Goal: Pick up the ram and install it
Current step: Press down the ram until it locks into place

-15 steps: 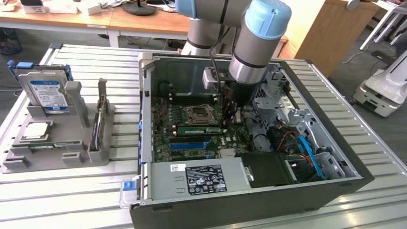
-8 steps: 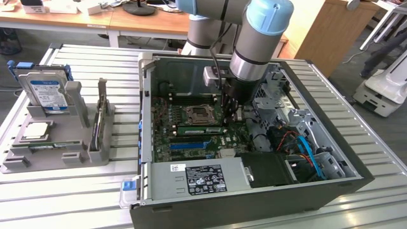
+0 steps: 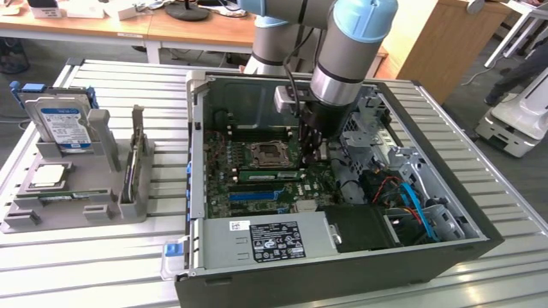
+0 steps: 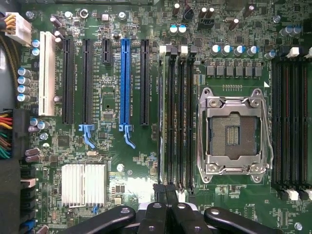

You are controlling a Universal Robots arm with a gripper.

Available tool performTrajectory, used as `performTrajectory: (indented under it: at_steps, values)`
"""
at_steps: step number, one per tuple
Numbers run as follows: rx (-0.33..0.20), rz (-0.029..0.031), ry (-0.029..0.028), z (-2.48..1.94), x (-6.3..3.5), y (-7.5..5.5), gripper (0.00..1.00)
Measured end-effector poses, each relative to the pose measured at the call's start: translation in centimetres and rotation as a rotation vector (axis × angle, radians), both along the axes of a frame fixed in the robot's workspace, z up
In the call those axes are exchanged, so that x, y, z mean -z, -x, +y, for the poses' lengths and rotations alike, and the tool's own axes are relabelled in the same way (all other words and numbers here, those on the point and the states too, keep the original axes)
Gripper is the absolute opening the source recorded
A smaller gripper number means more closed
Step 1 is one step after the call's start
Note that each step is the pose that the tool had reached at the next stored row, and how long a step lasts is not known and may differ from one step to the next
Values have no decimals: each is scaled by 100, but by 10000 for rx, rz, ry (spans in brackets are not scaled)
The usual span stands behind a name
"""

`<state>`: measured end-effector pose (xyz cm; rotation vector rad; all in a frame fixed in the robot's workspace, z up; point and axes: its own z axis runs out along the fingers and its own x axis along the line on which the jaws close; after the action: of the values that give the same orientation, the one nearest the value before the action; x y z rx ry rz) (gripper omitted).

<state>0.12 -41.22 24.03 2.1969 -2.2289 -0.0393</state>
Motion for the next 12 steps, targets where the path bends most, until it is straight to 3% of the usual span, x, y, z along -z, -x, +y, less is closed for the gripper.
performTrajectory:
  at_steps: [12]
  values:
    - [-1,-34,3,8,1,238,11]
